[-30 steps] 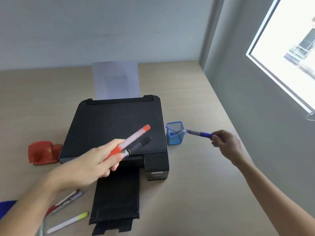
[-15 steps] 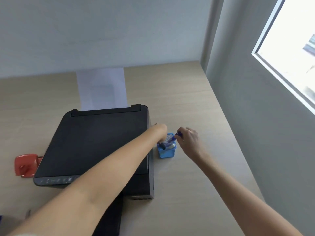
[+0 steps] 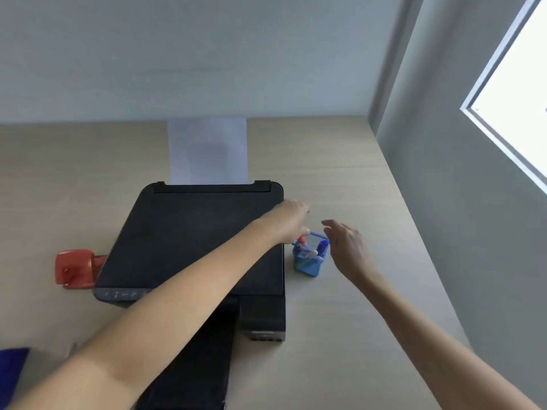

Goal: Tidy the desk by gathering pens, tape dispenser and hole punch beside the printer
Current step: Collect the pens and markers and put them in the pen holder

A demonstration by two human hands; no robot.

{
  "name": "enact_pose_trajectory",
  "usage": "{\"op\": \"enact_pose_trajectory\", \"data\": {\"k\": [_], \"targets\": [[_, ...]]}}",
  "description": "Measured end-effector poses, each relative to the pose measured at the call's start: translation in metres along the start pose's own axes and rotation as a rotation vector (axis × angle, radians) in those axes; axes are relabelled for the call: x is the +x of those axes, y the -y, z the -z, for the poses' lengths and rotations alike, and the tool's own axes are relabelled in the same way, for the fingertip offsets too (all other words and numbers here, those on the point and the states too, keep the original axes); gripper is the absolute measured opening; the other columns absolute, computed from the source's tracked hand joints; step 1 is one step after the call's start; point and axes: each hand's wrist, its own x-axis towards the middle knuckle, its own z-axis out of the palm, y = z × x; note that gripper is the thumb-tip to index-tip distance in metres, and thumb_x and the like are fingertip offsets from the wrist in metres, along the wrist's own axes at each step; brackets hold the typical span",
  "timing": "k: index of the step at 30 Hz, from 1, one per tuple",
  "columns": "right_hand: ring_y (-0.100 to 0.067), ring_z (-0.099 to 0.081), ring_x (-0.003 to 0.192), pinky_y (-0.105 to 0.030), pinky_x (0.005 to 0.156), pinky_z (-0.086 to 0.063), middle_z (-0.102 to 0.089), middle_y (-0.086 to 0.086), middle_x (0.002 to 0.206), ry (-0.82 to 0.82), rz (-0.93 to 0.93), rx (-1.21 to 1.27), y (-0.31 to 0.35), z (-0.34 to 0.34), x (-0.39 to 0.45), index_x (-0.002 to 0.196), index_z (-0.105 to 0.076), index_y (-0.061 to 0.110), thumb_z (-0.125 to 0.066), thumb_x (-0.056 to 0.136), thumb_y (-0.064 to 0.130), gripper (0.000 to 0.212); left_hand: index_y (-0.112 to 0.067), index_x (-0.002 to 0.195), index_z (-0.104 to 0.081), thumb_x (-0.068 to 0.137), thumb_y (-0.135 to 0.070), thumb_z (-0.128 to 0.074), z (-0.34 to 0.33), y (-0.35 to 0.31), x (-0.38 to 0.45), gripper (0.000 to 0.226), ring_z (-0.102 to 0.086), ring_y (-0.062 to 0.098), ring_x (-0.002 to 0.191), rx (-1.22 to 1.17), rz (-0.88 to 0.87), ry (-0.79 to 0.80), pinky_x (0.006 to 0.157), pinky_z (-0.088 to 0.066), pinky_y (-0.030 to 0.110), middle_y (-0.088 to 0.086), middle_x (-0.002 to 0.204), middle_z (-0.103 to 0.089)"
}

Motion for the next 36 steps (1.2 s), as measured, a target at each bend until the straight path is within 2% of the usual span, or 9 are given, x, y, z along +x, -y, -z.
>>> {"op": "enact_pose_trajectory", "data": {"k": [4,7,10,15,19,21,26,32,36], "targets": [[-0.028,-0.062,0.069,-0.023,0.062,-0.032,-0.070,-0.010,0.081,-0.164,0.152,0.090,0.061,0.018,-0.010,0.107,-0.066,0.013,-0.050,0.095,0.014,0.021,-0.021,0.124,-0.058,0.089,-0.033,-0.064,0.050,0.062,-0.098,0.038,-0.068,0.010,0.081,-0.335,-0.045,-0.013,0.059,-0.047,0.007,-0.003,0.105,-0.069],[-0.007,-0.047,0.059,-0.015,0.058,-0.028,-0.054,0.010,0.067,-0.261,0.301,0.194,0.126,0.010,-0.029,0.103,-0.066,0.016,-0.051,0.093,0.013,0.018,-0.021,0.107,-0.066,0.088,-0.032,-0.064,0.055,0.143,-0.174,0.022,-0.070,0.012,0.073,-0.452,0.117,-0.053,0.059,-0.051,0.018,-0.001,0.093,-0.071],[0.005,-0.050,0.063,-0.003,0.061,-0.033,-0.049,0.020,0.068,-0.205,0.454,0.285,0.191,-0.016,-0.056,0.103,-0.064,0.016,-0.051,0.096,0.016,0.015,-0.011,0.099,-0.069,0.091,-0.023,-0.061,0.031,0.231,-0.238,0.016,-0.065,0.012,0.067,-0.467,0.341,-0.093,0.060,-0.048,0.025,0.004,0.087,-0.070],[0.000,-0.055,0.071,-0.011,0.066,-0.044,-0.063,0.005,0.087,0.131,0.644,0.313,0.271,-0.100,-0.105,0.101,-0.064,0.012,-0.053,0.096,0.017,0.013,0.004,0.095,-0.070,0.091,-0.009,-0.056,-0.053,0.349,-0.319,0.019,-0.061,0.015,0.063,-0.436,0.688,-0.026,0.056,-0.045,0.018,0.016,0.088,-0.071],[-0.023,-0.060,0.081,-0.037,0.070,-0.053,-0.062,-0.005,0.094,0.567,0.613,0.113,0.304,-0.181,-0.143,0.099,-0.063,0.012,-0.049,0.096,0.019,0.016,0.001,0.100,-0.069,0.091,-0.017,-0.056,-0.124,0.405,-0.338,0.024,-0.065,0.033,0.103,-0.287,0.880,-0.082,0.083,-0.052,0.034,0.019,0.109,-0.070],[-0.029,-0.060,0.091,-0.039,0.075,-0.051,-0.060,-0.008,0.103,0.743,0.597,-0.040,0.311,-0.219,-0.160,0.100,-0.062,0.010,-0.046,0.094,0.015,0.017,0.002,0.104,-0.065,0.093,-0.022,-0.054,-0.150,0.419,-0.339,0.028,-0.064,0.036,0.103,-0.266,0.930,-0.050,0.080,-0.052,0.037,0.021,0.113,-0.067],[-0.036,-0.057,0.109,-0.042,0.082,-0.048,-0.057,-0.016,0.119,1.027,0.488,-0.427,0.327,-0.292,-0.187,0.113,-0.056,0.007,-0.047,0.092,0.009,0.023,-0.007,0.096,-0.067,0.089,-0.035,-0.060,-0.180,0.438,-0.332,0.030,-0.068,0.031,0.091,-0.243,0.865,0.010,0.067,-0.052,0.033,0.012,0.101,-0.070],[-0.040,-0.052,0.114,-0.047,0.089,-0.047,-0.048,-0.022,0.128,1.022,0.453,-0.602,0.331,-0.328,-0.208,0.125,-0.046,-0.001,-0.047,0.090,-0.002,0.035,-0.002,0.106,-0.061,0.096,-0.010,-0.045,-0.181,0.444,-0.319,0.021,-0.066,0.038,0.095,-0.232,0.764,-0.055,0.075,-0.054,0.041,0.020,0.104,-0.068],[-0.041,-0.051,0.115,-0.050,0.092,-0.047,-0.050,-0.023,0.126,1.071,0.475,-0.633,0.330,-0.330,-0.214,0.123,-0.048,-0.003,-0.042,0.092,-0.004,0.031,0.000,0.114,-0.046,0.096,-0.007,-0.041,-0.177,0.435,-0.301,0.020,-0.064,0.043,0.094,-0.305,0.509,-0.115,0.076,-0.052,0.049,0.027,0.103,-0.065]]}}
